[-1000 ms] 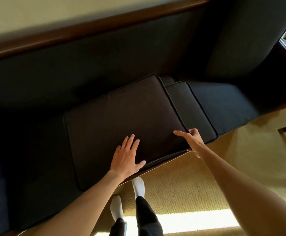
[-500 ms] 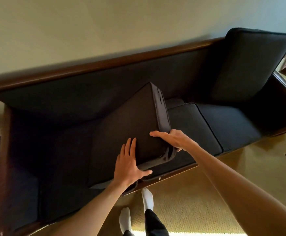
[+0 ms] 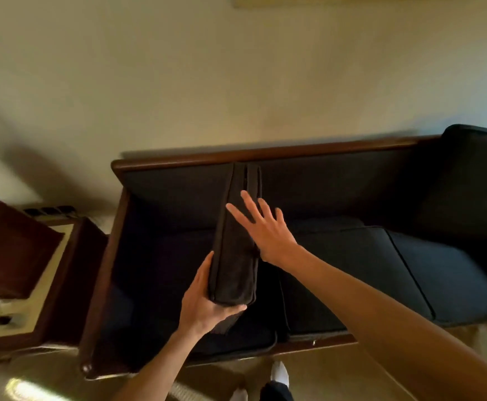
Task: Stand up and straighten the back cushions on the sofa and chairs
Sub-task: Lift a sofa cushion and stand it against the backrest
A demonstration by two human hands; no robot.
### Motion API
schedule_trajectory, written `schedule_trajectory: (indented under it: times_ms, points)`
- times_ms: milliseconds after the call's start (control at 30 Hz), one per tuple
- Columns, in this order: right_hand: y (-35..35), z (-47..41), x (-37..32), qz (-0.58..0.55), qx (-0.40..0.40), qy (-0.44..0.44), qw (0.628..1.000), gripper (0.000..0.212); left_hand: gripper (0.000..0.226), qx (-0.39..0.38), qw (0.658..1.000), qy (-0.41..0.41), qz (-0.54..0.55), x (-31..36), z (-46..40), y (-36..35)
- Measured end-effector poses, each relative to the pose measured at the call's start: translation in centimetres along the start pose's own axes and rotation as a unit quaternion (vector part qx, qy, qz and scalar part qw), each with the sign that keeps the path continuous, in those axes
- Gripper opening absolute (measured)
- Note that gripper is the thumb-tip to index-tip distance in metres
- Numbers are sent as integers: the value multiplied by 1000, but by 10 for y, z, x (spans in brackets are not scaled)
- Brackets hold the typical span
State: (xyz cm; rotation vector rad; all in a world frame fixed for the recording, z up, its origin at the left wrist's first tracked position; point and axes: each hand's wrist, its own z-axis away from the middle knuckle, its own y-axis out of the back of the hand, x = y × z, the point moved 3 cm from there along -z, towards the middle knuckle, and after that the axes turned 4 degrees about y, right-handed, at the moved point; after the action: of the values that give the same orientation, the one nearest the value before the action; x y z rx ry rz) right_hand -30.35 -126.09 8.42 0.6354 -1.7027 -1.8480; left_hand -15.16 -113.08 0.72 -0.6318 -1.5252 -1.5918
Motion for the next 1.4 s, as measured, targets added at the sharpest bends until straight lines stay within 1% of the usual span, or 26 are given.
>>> schedule_trajectory:
  times_ms: [33, 67, 100, 133, 200, 300, 433, 500, 567, 633, 700, 767, 800, 900, 1000, 1133, 1200, 1233, 1300, 1333, 1400]
  points:
    - [-3, -11, -11, 54, 6, 92, 994, 134, 131, -6, 1000, 3, 11, -3, -1, 8]
    - [-9, -21, -17, 93, -6, 169, 981, 134, 130, -13, 1000, 4, 26, -6, -3, 14]
    - [-12, -29, -20, 116, -25, 225, 967, 132, 130, -19, 999, 6, 42, -8, -6, 19]
    - [-14, -39, -21, 123, -45, 263, 956, 129, 129, -21, 998, 11, 55, -12, -9, 24]
    - [-11, -59, -18, 83, -88, 286, 951, 118, 127, -29, 997, 18, 68, -13, -17, 31]
    - [6, -86, -11, 46, -101, 276, 955, 108, 124, -17, 996, 39, 79, -12, -33, 41]
    - [24, -122, 6, -13, -110, 242, 964, 103, 107, 48, 991, 75, 101, -4, -50, 54]
    - [31, -137, 15, -41, -114, 215, 969, 103, 106, 67, 989, 79, 106, 0, -53, 55]
    - [30, -145, 23, -63, -115, 188, 973, 106, 117, 79, 989, 86, 86, -4, -54, 50]
    - [25, -149, 28, -77, -113, 162, 977, 116, 123, 102, 986, 122, 45, -14, -56, 45]
    - [22, -153, 32, -77, -104, 140, 982, 122, 118, 123, 982, 144, 21, -23, -69, 43]
    - [23, -155, 34, -79, -97, 129, 984, 112, 107, 135, 979, 154, 6, -22, -89, 47]
    - [24, -156, 35, -78, -92, 122, 985, 107, 103, 134, 978, 162, -10, -20, -100, 51]
    - [31, -156, 40, -68, -59, 114, 989, 98, 89, 114, 972, 167, -120, -4, -126, 69]
    - [42, -160, 61, -128, -34, 91, 987, 100, 79, 118, 977, 104, -145, 16, -146, 97]
    - [46, -157, 98, -252, -35, 11, 967, 106, 89, 69, 971, 26, -229, 49, -182, 126]
    - [39, -152, 108, -294, -45, -13, 955, 110, 90, 42, 966, 2, -256, 57, -194, 129]
    - [34, -149, 108, -306, -47, -15, 951, 114, 90, 25, 964, -2, -264, 56, -198, 127]
    - [23, -144, 99, -319, -38, 11, 947, 122, 92, -7, 961, 3, -275, 45, -200, 116]
    - [17, -142, 91, -321, -36, 28, 946, 123, 92, -18, 960, 8, -279, 38, -199, 108]
    - [5, -138, 81, -317, -35, 46, 947, 118, 91, -24, 962, 8, -273, 26, -197, 93]
